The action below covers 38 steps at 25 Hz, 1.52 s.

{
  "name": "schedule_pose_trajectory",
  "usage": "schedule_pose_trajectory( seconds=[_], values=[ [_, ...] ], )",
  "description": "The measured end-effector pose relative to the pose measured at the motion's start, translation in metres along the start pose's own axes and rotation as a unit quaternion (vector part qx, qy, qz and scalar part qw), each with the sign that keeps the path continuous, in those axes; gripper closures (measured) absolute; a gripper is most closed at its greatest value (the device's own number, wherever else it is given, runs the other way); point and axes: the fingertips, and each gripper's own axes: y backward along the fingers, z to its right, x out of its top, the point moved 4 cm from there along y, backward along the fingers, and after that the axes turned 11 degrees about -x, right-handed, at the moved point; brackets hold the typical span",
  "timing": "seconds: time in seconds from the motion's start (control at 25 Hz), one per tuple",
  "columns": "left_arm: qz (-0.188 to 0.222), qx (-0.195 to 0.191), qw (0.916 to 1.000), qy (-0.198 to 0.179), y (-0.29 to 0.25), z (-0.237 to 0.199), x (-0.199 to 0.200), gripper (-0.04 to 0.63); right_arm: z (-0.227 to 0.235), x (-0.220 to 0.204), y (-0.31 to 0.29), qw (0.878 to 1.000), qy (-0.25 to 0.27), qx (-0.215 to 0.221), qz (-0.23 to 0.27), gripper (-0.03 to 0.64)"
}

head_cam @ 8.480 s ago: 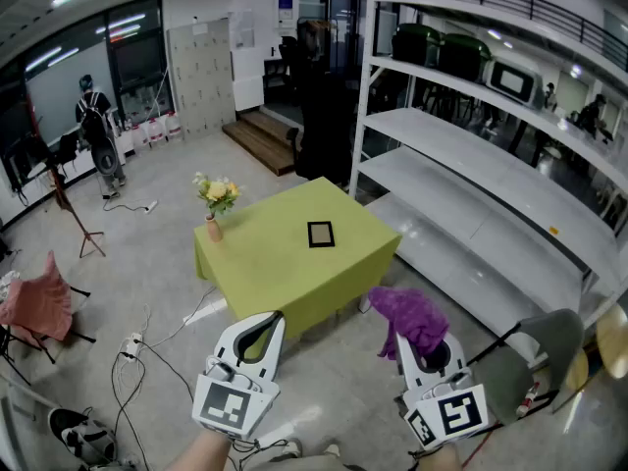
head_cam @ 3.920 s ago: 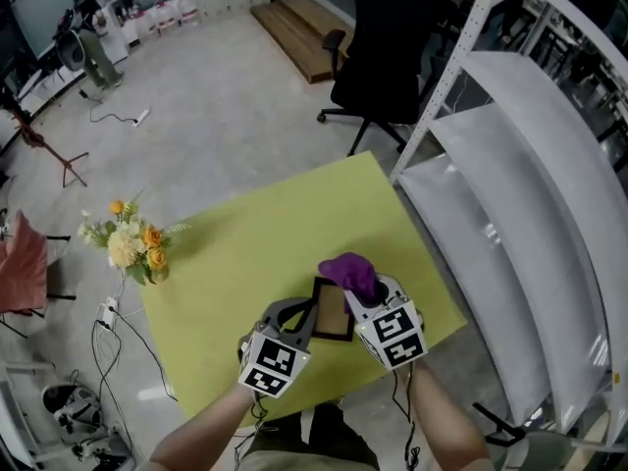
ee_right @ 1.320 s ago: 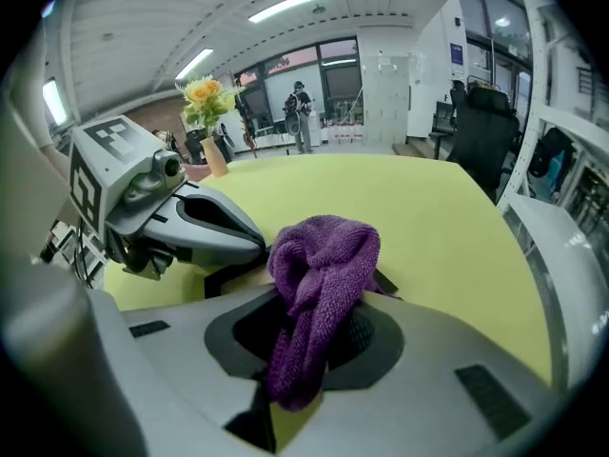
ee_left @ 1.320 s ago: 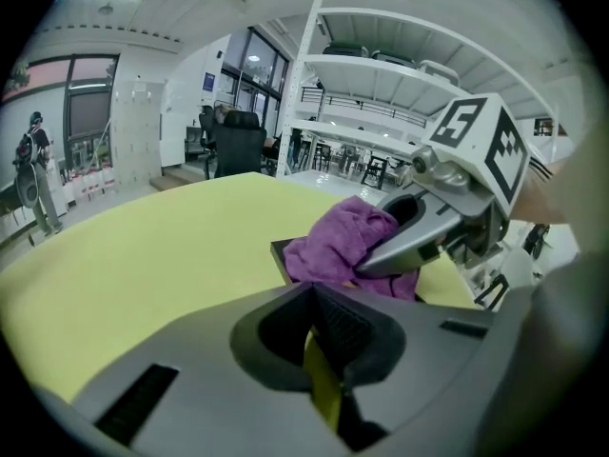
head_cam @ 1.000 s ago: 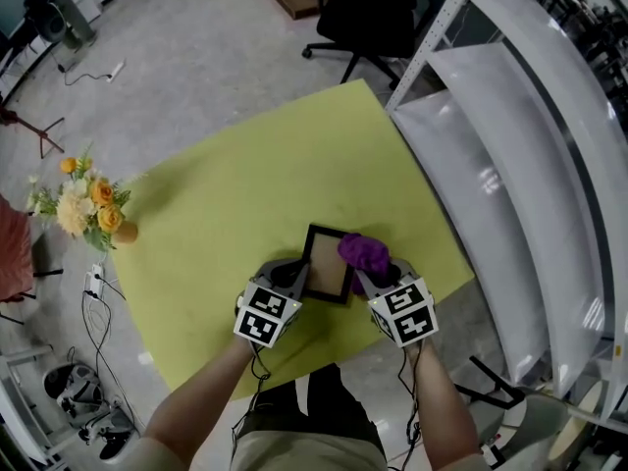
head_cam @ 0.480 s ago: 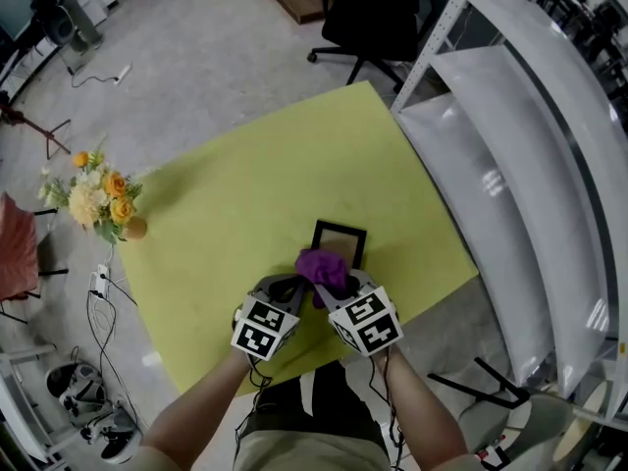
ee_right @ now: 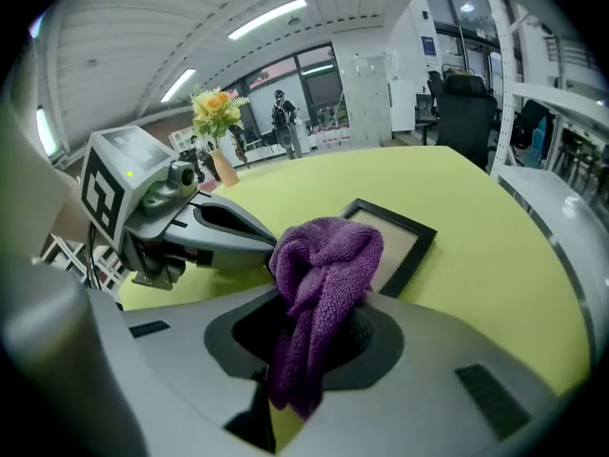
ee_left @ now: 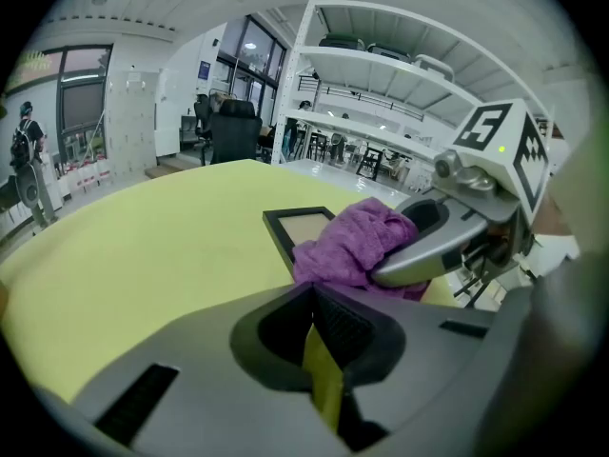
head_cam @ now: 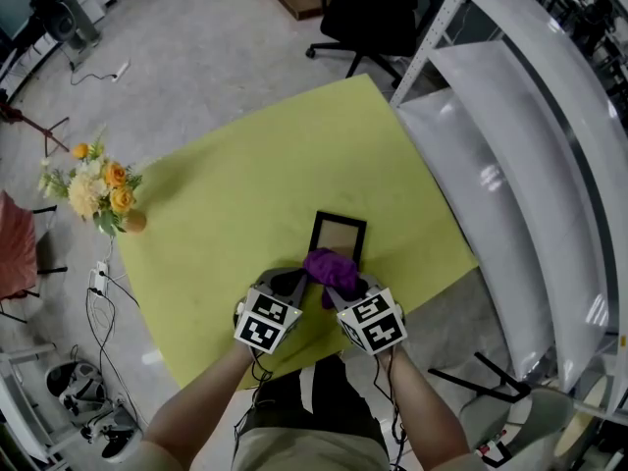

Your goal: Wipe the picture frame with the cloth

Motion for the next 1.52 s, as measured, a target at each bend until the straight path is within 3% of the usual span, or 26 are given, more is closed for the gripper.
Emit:
schedule_pose_trajectory(
  seconds=[0.2,0.36,0.52,0.8,1.12,1.52],
  values=[
    [-0.025,0.023,0.9990,-0.030,-0.001,0.000,0.001,0.589,0.032,-0.014,0.022,0.999,-0.016,-0.048,-0.008,0.528],
    [-0.014,0.026,0.9994,-0.015,0.010,0.000,0.006,0.589,0.055,-0.008,0.051,0.995,-0.041,-0.089,0.025,0.528],
    [0.012,0.032,0.9991,-0.026,0.034,0.010,0.031,0.589,0.069,0.008,0.088,0.989,-0.053,-0.117,0.067,0.528],
    [0.089,0.055,0.9912,-0.081,0.090,0.025,0.119,0.589,0.075,0.069,0.158,0.975,-0.046,-0.150,0.160,0.528],
    [0.186,0.086,0.9649,-0.164,0.177,0.069,0.203,0.589,0.049,0.141,0.264,0.944,-0.007,-0.166,0.284,0.528],
    [0.313,0.119,0.9132,-0.232,0.287,0.132,0.275,0.589,0.015,0.182,0.373,0.896,0.015,-0.181,0.405,0.528]
  ],
)
